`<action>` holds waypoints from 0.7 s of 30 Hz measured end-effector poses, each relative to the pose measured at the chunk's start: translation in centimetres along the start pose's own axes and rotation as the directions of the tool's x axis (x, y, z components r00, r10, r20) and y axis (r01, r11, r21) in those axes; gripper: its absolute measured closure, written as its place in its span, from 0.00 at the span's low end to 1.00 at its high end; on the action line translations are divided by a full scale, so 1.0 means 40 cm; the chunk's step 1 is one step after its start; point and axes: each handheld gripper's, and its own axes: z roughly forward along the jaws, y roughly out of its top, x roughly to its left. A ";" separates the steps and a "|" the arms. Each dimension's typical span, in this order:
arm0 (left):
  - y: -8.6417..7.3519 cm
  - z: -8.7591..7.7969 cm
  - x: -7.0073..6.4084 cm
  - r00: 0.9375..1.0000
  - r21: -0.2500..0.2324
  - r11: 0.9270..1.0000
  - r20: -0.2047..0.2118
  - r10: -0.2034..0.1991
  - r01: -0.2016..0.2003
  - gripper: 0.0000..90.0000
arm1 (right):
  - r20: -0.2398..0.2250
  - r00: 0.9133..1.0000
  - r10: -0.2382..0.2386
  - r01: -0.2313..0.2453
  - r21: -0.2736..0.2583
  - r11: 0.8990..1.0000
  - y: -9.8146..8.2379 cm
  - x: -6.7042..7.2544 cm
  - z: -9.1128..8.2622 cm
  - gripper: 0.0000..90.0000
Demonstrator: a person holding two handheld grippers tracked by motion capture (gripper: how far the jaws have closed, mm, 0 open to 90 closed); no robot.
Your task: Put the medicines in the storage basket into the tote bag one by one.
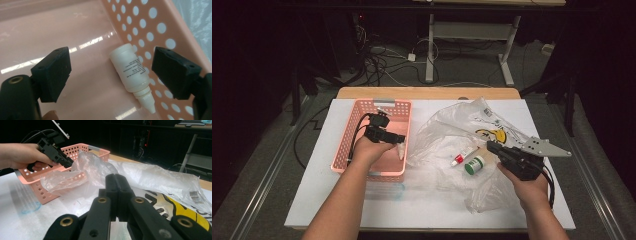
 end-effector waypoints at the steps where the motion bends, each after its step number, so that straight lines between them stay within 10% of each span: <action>1: 0.001 0.004 0.001 1.000 0.008 1.000 0.008 -0.004 0.004 0.20 | 0.000 1.000 0.001 -0.001 0.000 1.000 0.000 0.000 0.000 1.00; 21: 0.000 0.050 -0.011 1.000 0.145 0.989 0.006 0.020 -0.020 0.47 | 0.001 1.000 0.002 -0.002 -0.001 1.000 0.000 -0.001 0.000 1.00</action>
